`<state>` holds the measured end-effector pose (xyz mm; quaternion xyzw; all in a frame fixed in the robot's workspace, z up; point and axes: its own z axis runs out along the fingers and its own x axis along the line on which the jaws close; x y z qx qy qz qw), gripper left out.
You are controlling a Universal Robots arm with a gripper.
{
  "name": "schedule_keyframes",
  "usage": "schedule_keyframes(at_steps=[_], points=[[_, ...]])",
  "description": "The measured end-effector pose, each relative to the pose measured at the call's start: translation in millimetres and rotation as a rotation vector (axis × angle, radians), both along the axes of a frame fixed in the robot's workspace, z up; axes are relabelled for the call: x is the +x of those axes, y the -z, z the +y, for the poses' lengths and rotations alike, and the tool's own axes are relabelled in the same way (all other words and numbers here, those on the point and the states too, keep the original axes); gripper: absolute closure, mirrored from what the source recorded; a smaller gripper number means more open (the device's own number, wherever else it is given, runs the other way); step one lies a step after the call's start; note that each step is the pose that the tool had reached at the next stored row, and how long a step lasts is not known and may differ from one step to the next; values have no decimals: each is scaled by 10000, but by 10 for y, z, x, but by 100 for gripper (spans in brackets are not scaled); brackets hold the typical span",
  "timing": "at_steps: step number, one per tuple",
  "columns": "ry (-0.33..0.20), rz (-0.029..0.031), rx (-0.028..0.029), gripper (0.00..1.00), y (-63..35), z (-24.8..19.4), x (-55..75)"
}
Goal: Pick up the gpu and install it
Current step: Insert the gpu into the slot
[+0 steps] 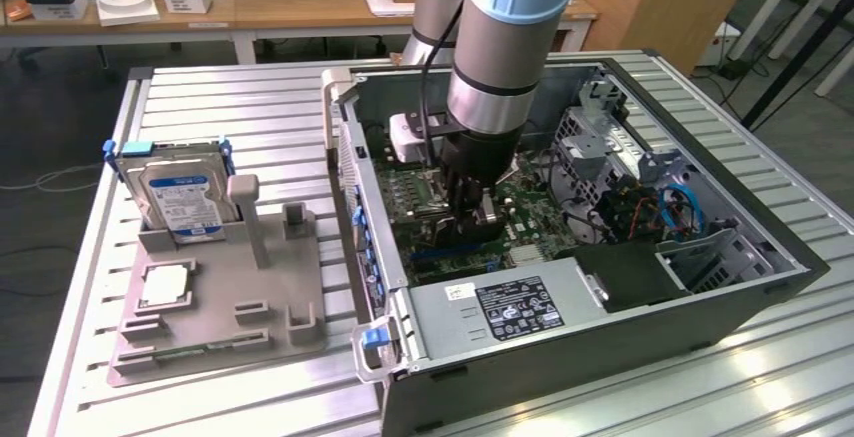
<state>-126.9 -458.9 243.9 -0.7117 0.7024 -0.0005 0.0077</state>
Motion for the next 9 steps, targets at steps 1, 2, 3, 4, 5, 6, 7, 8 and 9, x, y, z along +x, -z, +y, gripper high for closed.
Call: schedule_keyframes(at_steps=[1,2,3,4,5,6,7,8,9], points=[[0,1,-2,74,1,0,0],[-1,1,-2,74,1,-1,0],[-1,2,-3,74,2,-1,-1],[-1,1,-3,74,4,-1,-1],[-1,0,-1,74,8,0,-1],[-1,0,-1,74,12,0,-1],[0,0,0,74,18,0,-2],[-1,0,-1,74,23,0,-1],[0,0,-3,74,26,-1,-2]])
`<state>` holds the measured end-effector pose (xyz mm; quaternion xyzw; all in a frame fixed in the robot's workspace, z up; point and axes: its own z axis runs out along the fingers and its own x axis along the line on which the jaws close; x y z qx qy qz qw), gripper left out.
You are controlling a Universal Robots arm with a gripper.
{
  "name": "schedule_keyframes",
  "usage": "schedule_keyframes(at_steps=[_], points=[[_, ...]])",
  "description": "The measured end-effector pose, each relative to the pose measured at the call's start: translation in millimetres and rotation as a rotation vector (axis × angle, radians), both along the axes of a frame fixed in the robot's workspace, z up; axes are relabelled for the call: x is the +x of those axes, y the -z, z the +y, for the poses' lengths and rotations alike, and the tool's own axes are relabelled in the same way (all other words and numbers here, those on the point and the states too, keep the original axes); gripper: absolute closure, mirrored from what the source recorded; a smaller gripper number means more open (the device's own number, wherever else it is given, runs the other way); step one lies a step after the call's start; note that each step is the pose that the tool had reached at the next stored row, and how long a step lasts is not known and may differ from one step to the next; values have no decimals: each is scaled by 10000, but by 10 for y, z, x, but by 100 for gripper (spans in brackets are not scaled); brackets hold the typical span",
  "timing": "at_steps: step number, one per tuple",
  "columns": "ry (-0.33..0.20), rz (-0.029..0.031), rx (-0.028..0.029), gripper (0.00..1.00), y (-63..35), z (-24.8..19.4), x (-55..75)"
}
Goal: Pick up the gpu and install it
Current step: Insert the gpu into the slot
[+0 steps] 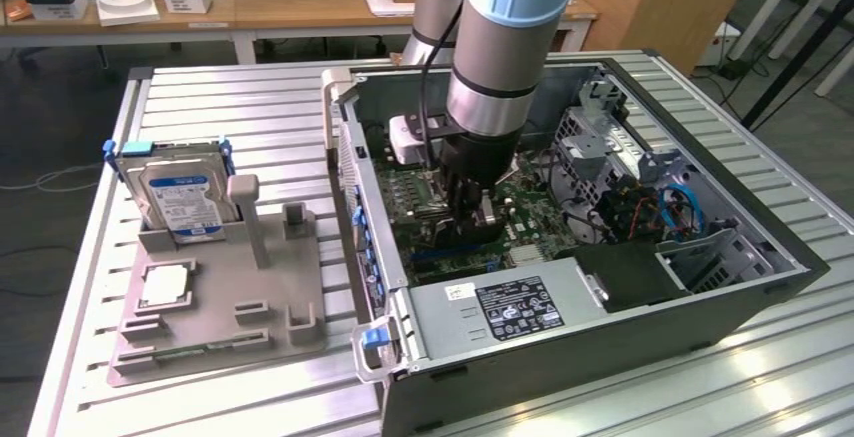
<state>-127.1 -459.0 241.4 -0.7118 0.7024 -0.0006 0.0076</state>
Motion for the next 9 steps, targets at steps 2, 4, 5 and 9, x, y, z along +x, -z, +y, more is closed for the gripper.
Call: schedule_keyframes(at_steps=[2,4,5,9], points=[[0,1,-2,74,6,0,0],[0,1,-3,74,14,0,-1],[-1,2,-4,74,18,0,-2],[0,-5,8,74,39,1,-6]])
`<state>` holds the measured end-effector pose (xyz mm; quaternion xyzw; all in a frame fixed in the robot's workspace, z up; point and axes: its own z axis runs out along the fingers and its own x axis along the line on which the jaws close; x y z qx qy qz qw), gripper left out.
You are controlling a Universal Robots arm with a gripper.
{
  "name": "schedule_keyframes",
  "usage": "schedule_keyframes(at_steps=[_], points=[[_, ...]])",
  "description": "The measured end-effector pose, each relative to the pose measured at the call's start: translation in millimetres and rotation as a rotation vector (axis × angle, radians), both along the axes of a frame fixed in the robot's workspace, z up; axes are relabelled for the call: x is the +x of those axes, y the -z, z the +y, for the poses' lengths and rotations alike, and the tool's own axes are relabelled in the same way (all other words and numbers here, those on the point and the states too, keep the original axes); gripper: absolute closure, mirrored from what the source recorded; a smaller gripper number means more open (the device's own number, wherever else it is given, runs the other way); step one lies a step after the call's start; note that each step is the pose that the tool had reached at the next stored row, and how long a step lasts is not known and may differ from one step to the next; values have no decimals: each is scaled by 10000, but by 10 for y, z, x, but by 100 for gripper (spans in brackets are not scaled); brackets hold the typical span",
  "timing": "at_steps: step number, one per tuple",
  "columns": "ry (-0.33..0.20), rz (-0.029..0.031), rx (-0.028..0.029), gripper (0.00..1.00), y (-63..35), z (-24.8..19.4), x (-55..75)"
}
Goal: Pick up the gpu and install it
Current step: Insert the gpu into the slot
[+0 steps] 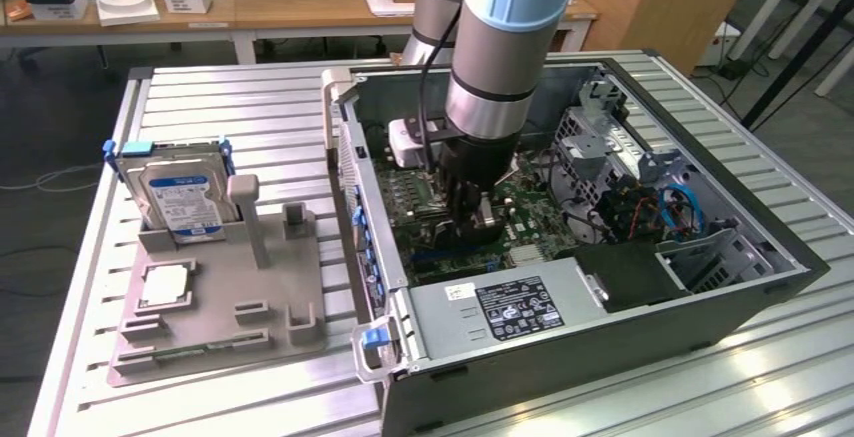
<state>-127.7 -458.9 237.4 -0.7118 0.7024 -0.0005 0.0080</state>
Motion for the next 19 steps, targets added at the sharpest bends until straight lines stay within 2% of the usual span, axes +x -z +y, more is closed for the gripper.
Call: schedule_keyframes(at_steps=[19], points=[[2,4,-6,73,1,0,-3]])
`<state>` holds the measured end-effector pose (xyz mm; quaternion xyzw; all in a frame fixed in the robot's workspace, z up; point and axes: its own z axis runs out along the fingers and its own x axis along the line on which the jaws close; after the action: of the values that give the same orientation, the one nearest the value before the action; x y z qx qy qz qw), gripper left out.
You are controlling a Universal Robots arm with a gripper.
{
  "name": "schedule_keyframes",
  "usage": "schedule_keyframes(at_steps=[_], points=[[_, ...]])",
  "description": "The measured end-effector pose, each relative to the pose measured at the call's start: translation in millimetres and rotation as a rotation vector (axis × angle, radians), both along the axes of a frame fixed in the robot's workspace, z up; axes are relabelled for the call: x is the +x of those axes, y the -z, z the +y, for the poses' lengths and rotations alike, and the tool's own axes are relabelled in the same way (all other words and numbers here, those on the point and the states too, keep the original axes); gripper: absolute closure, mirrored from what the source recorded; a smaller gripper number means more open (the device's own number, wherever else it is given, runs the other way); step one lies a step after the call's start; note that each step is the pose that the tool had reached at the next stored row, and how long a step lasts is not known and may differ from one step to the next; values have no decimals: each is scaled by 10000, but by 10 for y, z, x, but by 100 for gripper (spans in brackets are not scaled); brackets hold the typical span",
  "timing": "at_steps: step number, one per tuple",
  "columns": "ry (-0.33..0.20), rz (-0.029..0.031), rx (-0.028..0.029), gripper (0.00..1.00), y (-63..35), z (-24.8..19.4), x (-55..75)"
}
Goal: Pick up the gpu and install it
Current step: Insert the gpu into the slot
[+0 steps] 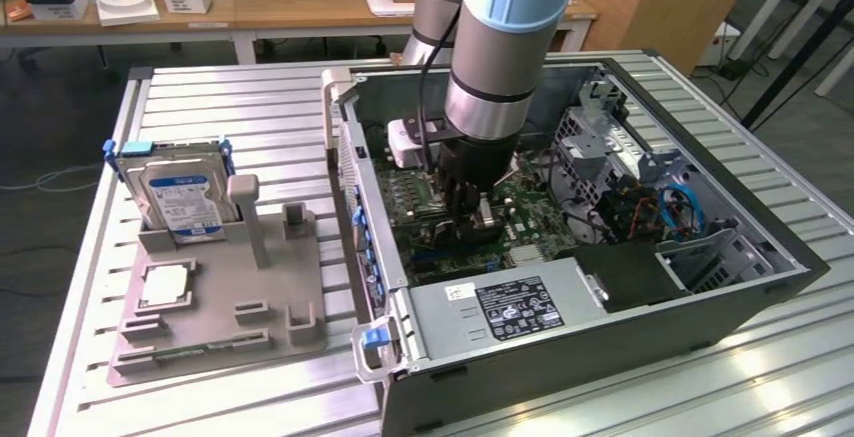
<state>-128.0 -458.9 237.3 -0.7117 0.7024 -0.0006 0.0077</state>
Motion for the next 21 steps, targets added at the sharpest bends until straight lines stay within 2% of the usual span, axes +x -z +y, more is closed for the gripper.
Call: schedule_keyframes(at_steps=[1,2,4,5,6,21], points=[[0,0,-2,67,-1,0,0],[0,1,-2,67,-1,0,0],[-2,1,-3,55,-1,0,1],[-2,1,-2,55,-1,0,1],[-2,1,-2,49,-1,0,1],[0,4,-2,49,-2,0,1]])
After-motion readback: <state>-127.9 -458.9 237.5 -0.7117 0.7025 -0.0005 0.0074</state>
